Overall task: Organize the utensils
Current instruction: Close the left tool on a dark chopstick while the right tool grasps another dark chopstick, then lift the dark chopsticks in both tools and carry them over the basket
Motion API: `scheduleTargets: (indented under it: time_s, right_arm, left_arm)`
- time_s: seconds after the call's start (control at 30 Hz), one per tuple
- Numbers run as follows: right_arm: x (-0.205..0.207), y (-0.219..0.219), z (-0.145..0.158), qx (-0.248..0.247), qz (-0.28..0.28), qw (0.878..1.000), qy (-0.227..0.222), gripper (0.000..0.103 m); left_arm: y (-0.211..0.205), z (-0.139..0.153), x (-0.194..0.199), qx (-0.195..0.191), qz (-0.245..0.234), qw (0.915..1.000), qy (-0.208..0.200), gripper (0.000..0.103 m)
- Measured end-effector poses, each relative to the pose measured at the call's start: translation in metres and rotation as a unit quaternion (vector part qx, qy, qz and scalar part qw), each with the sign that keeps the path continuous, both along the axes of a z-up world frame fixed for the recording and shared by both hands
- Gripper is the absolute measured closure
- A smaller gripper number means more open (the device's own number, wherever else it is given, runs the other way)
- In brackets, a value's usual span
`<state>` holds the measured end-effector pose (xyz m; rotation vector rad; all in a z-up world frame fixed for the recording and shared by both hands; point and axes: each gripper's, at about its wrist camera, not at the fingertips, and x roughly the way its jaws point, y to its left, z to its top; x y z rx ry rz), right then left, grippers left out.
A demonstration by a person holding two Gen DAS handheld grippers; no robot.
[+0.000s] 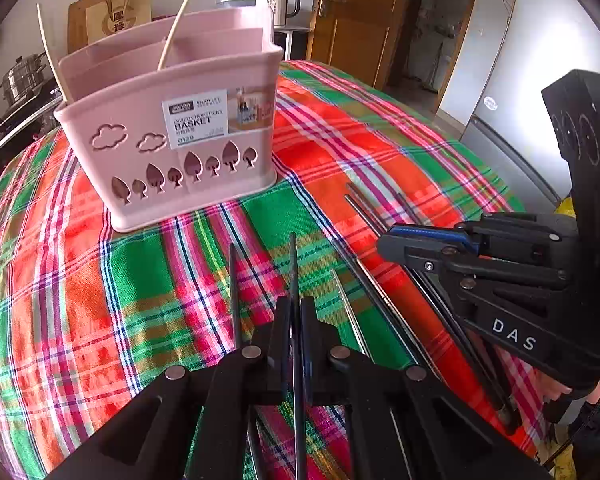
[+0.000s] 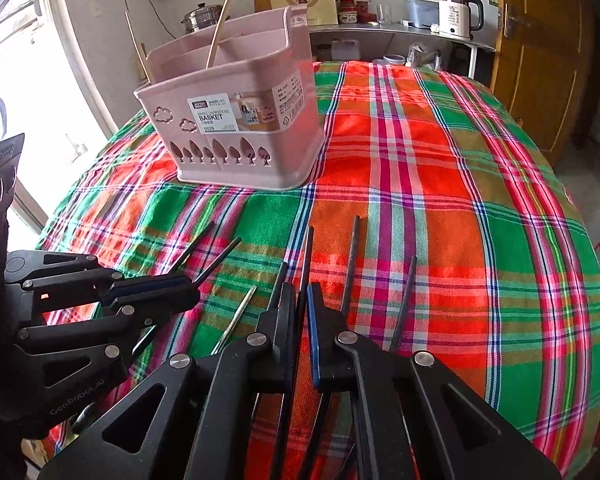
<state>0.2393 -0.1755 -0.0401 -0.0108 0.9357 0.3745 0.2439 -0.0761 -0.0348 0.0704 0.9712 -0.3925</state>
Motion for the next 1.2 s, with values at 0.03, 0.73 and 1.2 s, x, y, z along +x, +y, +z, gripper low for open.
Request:
scheduleTargets:
  time_s: [0.03, 0.73, 1.2]
  right_arm:
    - [-0.001, 0.0, 0.004, 0.003, 0.0, 1.0, -0.005, 0.097]
    - [-0.039, -0.019, 0.127, 0.061, -0.015, 0.986, -0.157, 0.098]
    - [-0.055, -0.026, 0.137, 0.063, -0.012, 0.982, -0.175, 0.098]
  left_arm:
    - [0.003, 0.006, 0.0, -0.008, 0.002, 1.0, -0.004, 0.098]
    - [0.048, 0.135, -0.032, -0.086, 0.031, 0.9879, -0.126, 0.099]
    - [0.058, 0.141, -0.052, -0.094, 0.035, 0.9861, -0.133, 0.099]
